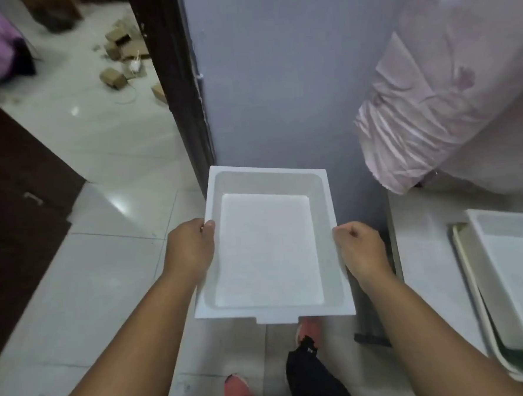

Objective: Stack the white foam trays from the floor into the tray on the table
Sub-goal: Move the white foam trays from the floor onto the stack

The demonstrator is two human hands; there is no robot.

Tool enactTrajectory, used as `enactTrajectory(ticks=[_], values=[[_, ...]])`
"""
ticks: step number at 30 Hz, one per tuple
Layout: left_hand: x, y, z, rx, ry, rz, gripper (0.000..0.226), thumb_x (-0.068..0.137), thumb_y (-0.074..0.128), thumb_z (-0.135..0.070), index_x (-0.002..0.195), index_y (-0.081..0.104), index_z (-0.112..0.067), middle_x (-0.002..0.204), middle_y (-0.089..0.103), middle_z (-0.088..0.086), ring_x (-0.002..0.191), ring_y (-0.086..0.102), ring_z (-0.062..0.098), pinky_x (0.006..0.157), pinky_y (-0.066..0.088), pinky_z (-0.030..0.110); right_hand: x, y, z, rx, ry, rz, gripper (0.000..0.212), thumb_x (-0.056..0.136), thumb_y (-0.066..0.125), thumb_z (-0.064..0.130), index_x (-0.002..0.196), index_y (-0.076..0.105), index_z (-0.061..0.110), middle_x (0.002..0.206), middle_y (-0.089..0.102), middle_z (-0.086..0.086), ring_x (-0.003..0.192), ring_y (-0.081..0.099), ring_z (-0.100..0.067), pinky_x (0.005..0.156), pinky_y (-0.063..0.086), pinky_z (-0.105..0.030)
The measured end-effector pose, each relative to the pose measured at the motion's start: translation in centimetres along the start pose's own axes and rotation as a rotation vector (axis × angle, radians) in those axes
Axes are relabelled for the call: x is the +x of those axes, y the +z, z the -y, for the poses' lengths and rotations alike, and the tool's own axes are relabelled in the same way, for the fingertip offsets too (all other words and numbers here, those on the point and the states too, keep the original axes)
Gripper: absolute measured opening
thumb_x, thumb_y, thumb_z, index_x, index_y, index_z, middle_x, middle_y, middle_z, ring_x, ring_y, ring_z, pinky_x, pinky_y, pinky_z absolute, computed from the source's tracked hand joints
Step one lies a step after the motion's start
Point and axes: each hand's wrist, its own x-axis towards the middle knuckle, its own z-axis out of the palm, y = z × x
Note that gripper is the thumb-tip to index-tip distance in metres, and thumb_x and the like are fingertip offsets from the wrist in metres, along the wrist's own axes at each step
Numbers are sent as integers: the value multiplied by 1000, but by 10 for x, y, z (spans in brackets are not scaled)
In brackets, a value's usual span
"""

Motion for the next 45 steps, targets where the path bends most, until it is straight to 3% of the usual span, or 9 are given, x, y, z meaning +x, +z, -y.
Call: enactTrajectory(ticks=[8, 12, 17, 21, 30, 33, 37, 40, 45], values=[[-75, -116, -48, -63, 188, -23, 44, 98, 45, -25, 56, 38, -12, 55, 45, 10, 55, 44, 23, 58, 32, 30, -87, -76, 66, -26, -379, -190, 16, 89, 62, 32, 79, 56, 20, 69, 58, -2, 60, 51, -17, 57, 44, -31], [-113, -153, -83, -38, 345, -54, 48, 99, 48, -27, 57, 55, -6, 63, 68, 10, 59, 62, 25, 62, 51, 36, -114, -115, 92, 8, -520, -350, 14, 89, 62, 25, 80, 58, 16, 68, 58, -3, 59, 49, -16, 53, 41, -27], [-153, -163, -131, 2, 517, 33, 40, 101, 51, -26, 72, 71, -7, 68, 72, 6, 67, 70, 25, 68, 57, 39, -141, -176, 91, -3, -562, -487, 13, 92, 57, 24, 81, 57, 16, 71, 60, -4, 63, 53, -20, 53, 42, -31], [-173, -135, -169, -52, 574, 78, 38, 101, 54, -27, 75, 75, -9, 61, 71, 4, 48, 62, 4, 56, 51, 28, -145, -229, 68, -82, -531, -602, 17, 90, 57, 23, 77, 58, 13, 69, 60, -6, 63, 53, -23, 50, 39, -28], [-208, -9, -264, -69, 654, 232, 37, 98, 58, -20, 66, 72, -5, 59, 72, 5, 56, 69, 22, 67, 59, 39, -90, -349, -22, -65, -360, -699, 21, 86, 57, 23, 66, 59, 15, 62, 62, -1, 65, 58, -25, 55, 49, -34], [-219, 47, -303, -83, 625, 272, 38, 97, 58, -19, 64, 70, -5, 60, 73, 7, 61, 71, 28, 66, 59, 41, -56, -398, -57, -38, -309, -668, 20, 86, 57, 21, 67, 61, 15, 64, 64, -4, 68, 60, -28, 59, 53, -37], [-237, 127, -356, -118, 575, 300, 41, 98, 59, -17, 58, 63, -5, 53, 68, 4, 48, 64, 16, 46, 51, 20, -7, -464, -107, -54, -277, -620, 16, 88, 58, 19, 75, 66, 19, 67, 66, -5, 69, 61, -24, 62, 52, -36], [-240, 183, -380, -192, 485, 351, 41, 98, 59, -17, 61, 62, -1, 51, 65, 2, 48, 59, 10, 60, 57, 40, 27, -498, -142, -69, -249, -552, 13, 88, 58, 19, 80, 68, 23, 67, 66, -4, 70, 61, -21, 60, 48, -31], [-248, 245, -398, -177, 365, 330, 49, 98, 58, -18, 50, 51, -17, 46, 57, -3, 42, 47, 8, 56, 41, 26, 72, -525, -182, -116, -145, -391, 11, 86, 59, 23, 88, 69, 27, 73, 64, 3, 75, 61, -18, 64, 48, -33]])
